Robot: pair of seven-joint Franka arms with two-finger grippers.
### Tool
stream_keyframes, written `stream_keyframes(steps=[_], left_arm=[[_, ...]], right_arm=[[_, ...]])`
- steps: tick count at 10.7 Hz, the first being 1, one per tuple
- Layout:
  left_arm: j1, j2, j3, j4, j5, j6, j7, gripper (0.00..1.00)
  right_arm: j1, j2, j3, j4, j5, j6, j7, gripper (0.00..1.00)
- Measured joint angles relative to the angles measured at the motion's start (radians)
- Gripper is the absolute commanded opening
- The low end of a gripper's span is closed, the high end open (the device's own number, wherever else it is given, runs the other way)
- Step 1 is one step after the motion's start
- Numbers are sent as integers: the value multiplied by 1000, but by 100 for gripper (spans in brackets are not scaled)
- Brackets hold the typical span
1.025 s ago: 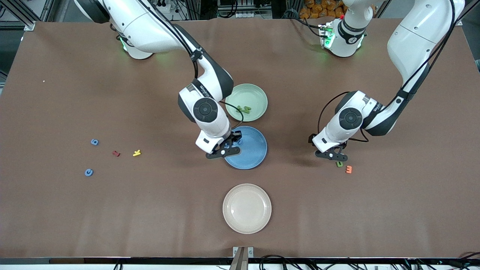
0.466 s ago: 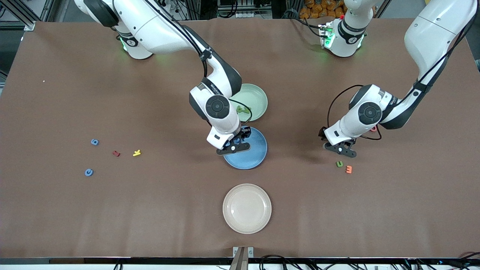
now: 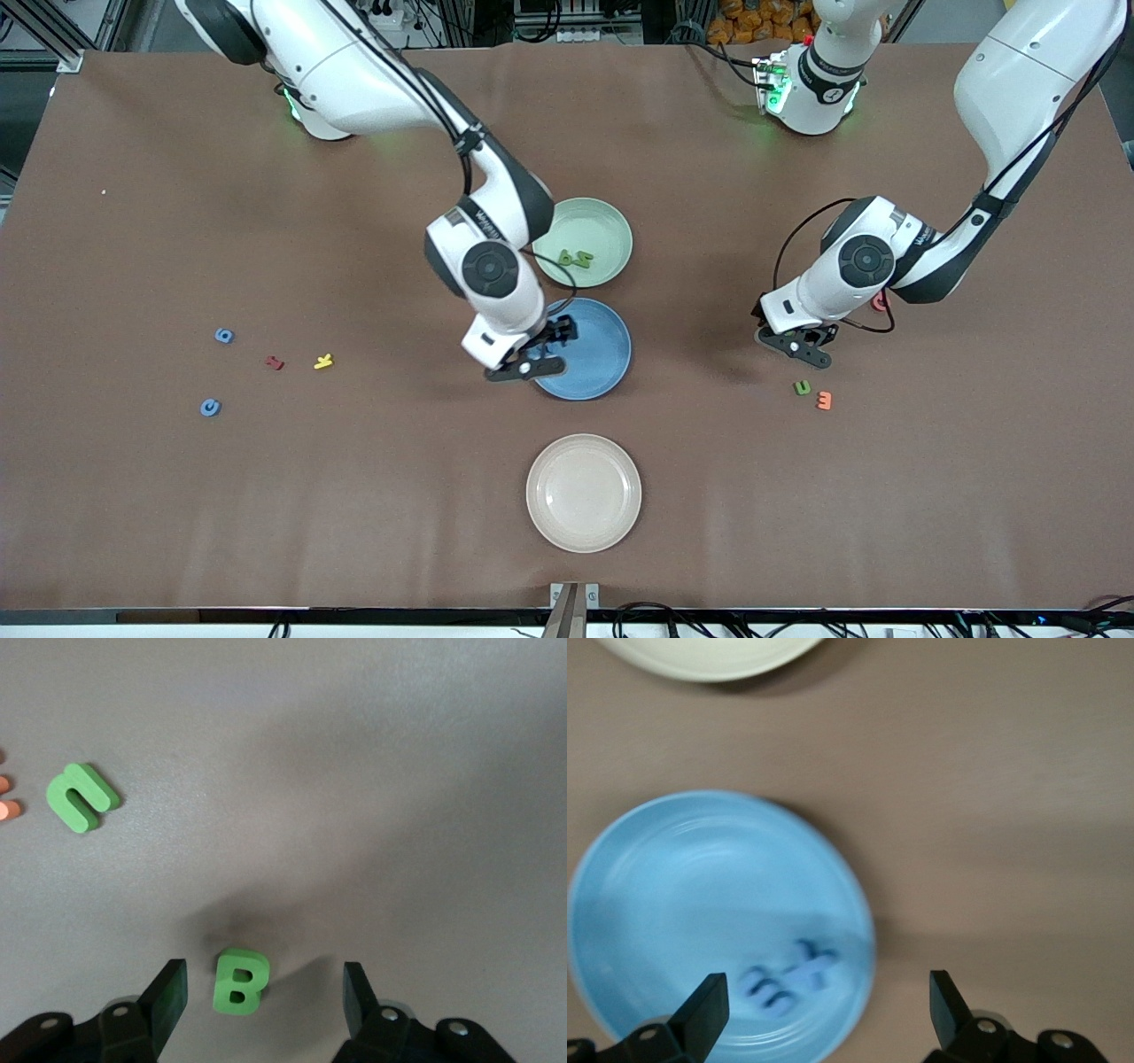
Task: Sort letters by color into matching plates
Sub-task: 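Grasp the green B with the left gripper while the right gripper returns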
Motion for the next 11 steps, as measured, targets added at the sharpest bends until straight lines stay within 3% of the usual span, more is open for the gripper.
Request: stream_keyframes(steps=[2, 4, 9, 11], left_arm=[[0, 0, 0, -16, 14, 1, 4, 72], [5, 0, 0, -25, 18, 2, 12, 72], [73, 25, 1, -37, 82, 40, 19, 64], [75, 25, -3, -38, 83, 40, 19, 57]], right_arm=[[-102, -29, -13, 15, -5, -93, -52, 100], [-230, -70, -33, 18, -6, -161, -128, 100], [-509, -117, -66, -3, -7, -184, -244, 100], [-597, -134, -82, -48, -7, -171, -318, 100]])
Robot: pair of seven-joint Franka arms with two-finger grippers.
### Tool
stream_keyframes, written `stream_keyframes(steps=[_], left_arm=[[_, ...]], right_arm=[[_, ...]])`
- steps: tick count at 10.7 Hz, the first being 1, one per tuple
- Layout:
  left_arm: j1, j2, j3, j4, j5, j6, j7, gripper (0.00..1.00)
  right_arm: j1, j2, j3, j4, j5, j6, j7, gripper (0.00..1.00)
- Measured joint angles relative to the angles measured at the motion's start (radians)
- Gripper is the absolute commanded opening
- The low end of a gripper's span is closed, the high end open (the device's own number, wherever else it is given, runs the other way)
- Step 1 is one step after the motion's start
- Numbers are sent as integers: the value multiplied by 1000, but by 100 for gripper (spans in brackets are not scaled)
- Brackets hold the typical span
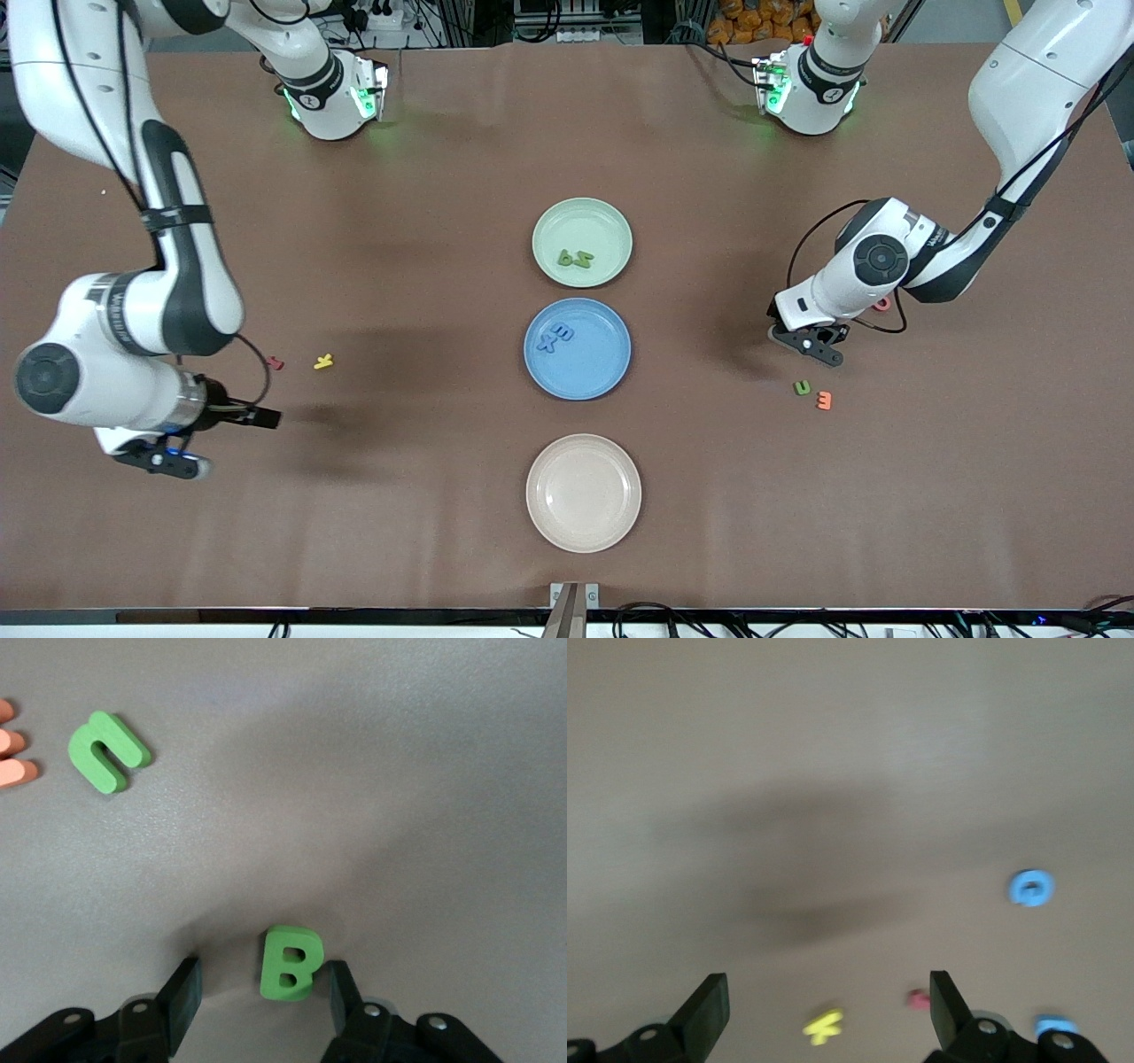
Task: Sort letters by color into matching plates
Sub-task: 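Grasp the green B with the left gripper while the right gripper returns, then place the green B on the green plate while the right gripper reaches the G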
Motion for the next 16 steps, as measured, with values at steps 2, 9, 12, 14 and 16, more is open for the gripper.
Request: stream_keyframes(steps=[2, 9, 12, 14, 16], left_arm=[[0, -1, -1, 0, 0, 0, 0, 40], [-20, -7, -9, 4, 0, 2, -67, 0], [-30, 1, -91, 25, -6, 10, -204, 0], [-70, 1, -151, 54, -50, -21, -345, 0], [-181, 1, -174, 124, -91, -116, -514, 0]], right_arm=[[-82, -18, -3, -44, 0, 18, -53, 100], [-144, -52, -70, -271, 2, 270, -17, 100], [-142, -44, -67, -300, 3, 336, 99, 100], [-143, -20, -67, -314, 6, 395, 113, 100], [-143, 18, -68, -316, 7, 450, 115, 100]])
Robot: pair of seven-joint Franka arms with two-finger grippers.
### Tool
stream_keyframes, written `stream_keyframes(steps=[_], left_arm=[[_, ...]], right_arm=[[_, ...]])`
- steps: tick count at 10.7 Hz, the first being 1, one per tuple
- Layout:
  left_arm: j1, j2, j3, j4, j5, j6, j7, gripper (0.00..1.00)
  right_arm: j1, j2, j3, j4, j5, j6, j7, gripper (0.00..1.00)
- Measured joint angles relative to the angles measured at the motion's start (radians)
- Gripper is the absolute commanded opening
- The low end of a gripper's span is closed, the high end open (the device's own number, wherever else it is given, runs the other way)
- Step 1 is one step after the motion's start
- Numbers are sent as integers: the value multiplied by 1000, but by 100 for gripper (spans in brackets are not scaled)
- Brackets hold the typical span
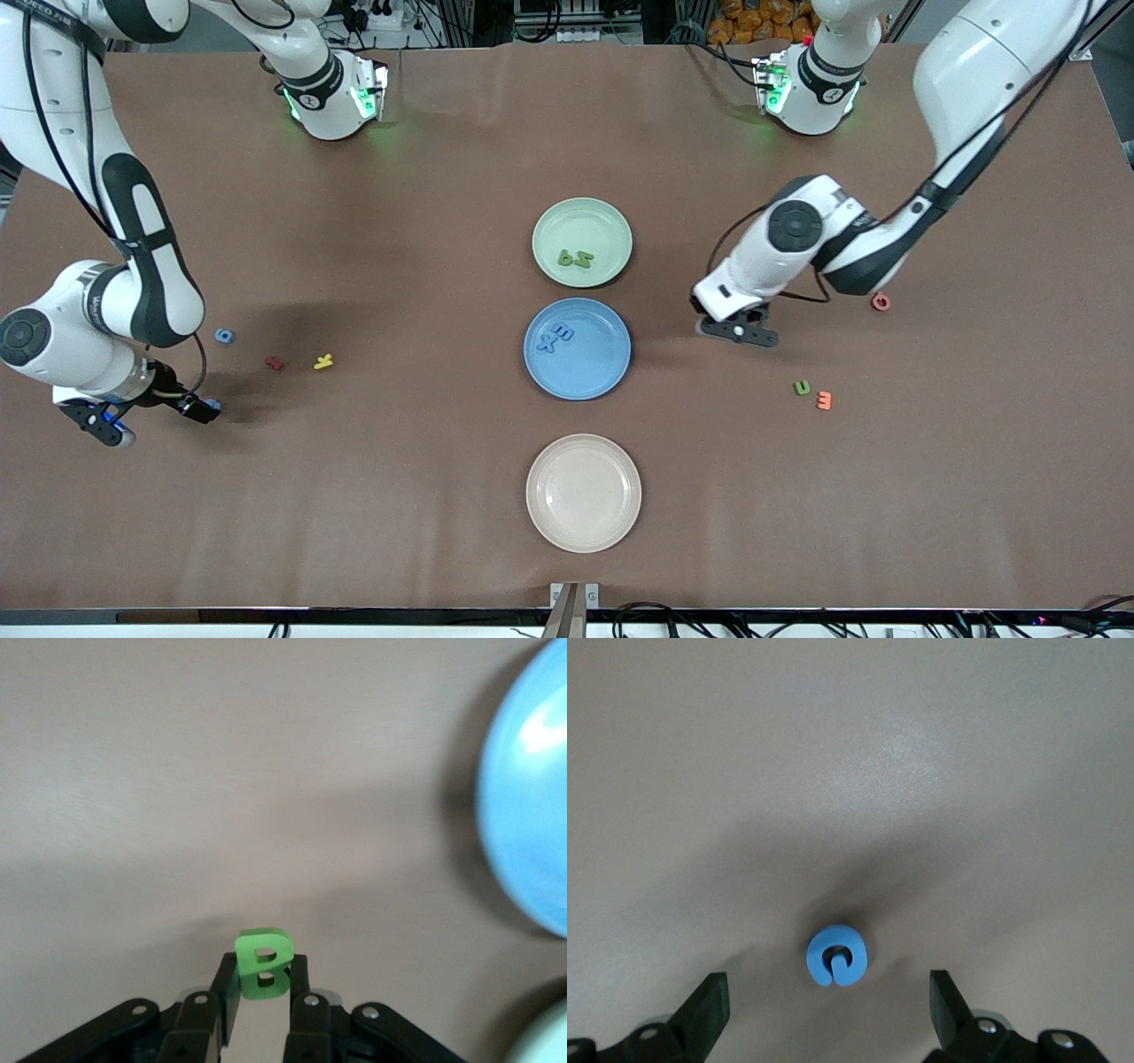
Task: Sort letters by color into matching plates
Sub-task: 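Place the green B on the green plate while the right gripper reaches the G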
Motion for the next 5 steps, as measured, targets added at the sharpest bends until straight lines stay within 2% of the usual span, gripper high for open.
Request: stream_keyframes(steps=[2, 3, 5], left_arm=[[-135, -1, -6, 104, -61, -116, -131, 0], [-175, -1, -6, 132, -82, -134, -174, 0], [-228, 1, -6, 144, -96, -137, -285, 0]], right_arm=[[-1, 22, -1, 0, 0, 28, 1, 94], [-1, 26, -1, 0, 0, 41, 1, 86], [-2, 40, -1, 0, 1, 63, 1, 77]])
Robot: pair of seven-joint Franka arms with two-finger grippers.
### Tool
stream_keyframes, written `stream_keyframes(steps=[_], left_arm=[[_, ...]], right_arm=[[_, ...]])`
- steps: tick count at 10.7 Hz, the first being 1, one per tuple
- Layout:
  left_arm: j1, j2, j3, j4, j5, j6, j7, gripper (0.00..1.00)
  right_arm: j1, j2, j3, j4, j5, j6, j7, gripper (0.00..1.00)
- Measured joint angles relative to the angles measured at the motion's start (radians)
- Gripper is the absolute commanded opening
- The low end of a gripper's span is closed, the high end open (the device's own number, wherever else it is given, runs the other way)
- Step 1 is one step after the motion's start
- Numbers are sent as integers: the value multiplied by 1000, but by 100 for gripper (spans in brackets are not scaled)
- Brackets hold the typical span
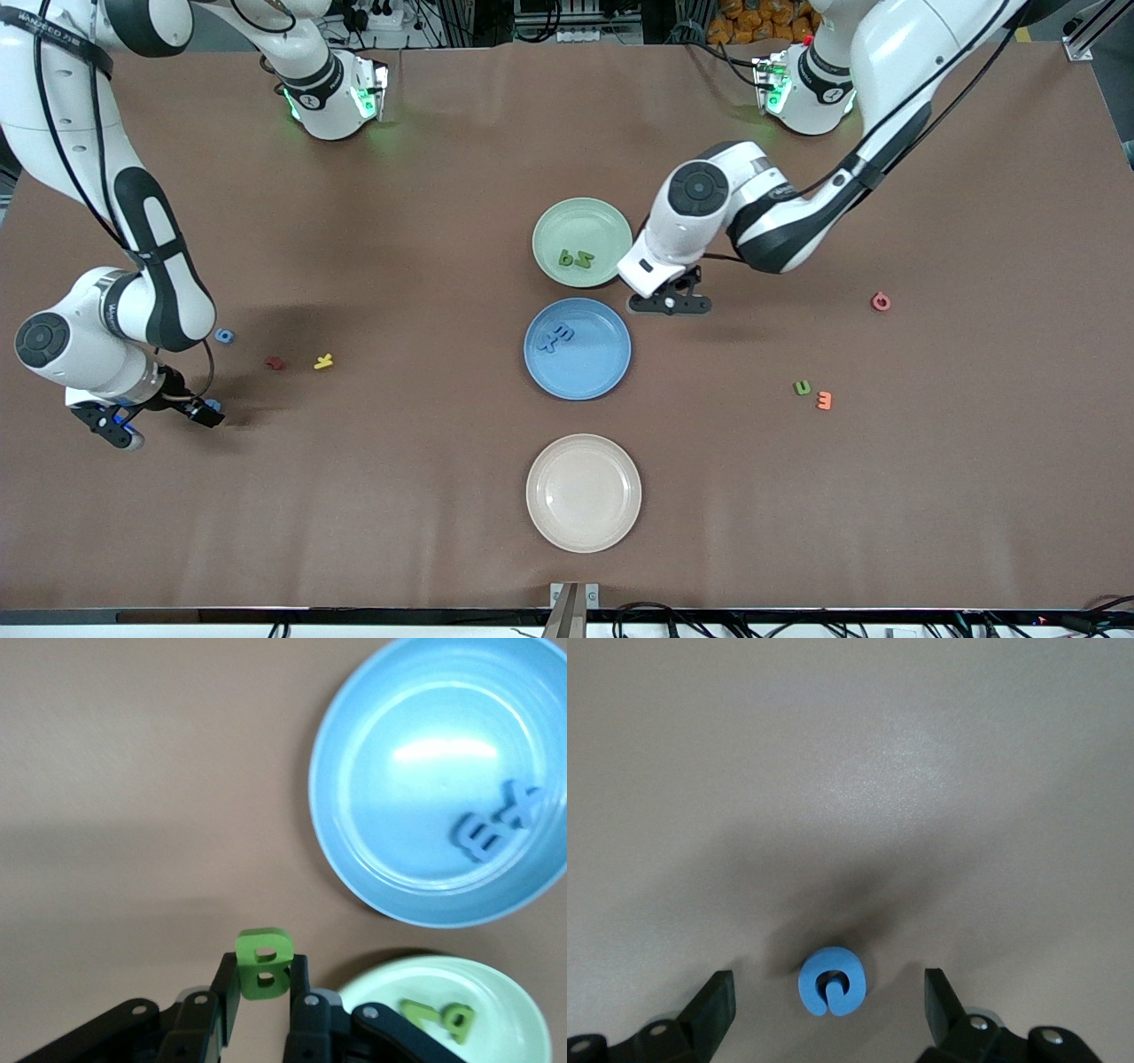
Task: Sort letters by color into matching plates
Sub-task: 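Place the green B on the green plate while the right gripper reaches the G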
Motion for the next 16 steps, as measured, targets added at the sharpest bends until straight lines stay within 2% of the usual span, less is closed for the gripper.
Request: stream_keyframes(steps=[3, 5, 7, 9, 10, 11, 13, 16], left_arm=[[-110, 17, 4, -1, -3, -1, -174, 0], [-148, 32, 5, -1, -3, -2, -230, 0], [-200, 67, 13, 5, -3, 12, -276, 0], [-299, 93, 73, 40, -9, 33, -340, 0], [-360, 100, 110, 61, -22, 34, -372, 42], [-415, 104, 146, 75, -28, 34, -391, 99], [-470, 110, 195, 85, -28, 34, -394, 100], [-473, 115, 212, 124, -28, 35, -384, 100]], right_arm=[[-1, 21, 0, 0, 0, 24, 0, 60], [-2, 25, -1, 1, 0, 33, -1, 42], [-3, 23, -1, 2, 0, 34, -1, 30], [-4, 21, -3, 3, 0, 34, -1, 20], [-4, 21, -3, 3, 0, 34, -1, 17], [-4, 21, -3, 3, 0, 34, -1, 16], [-3, 21, -2, 4, -8, 34, -42, 14], [9, 16, 8, 34, -16, -29, -182, 14]])
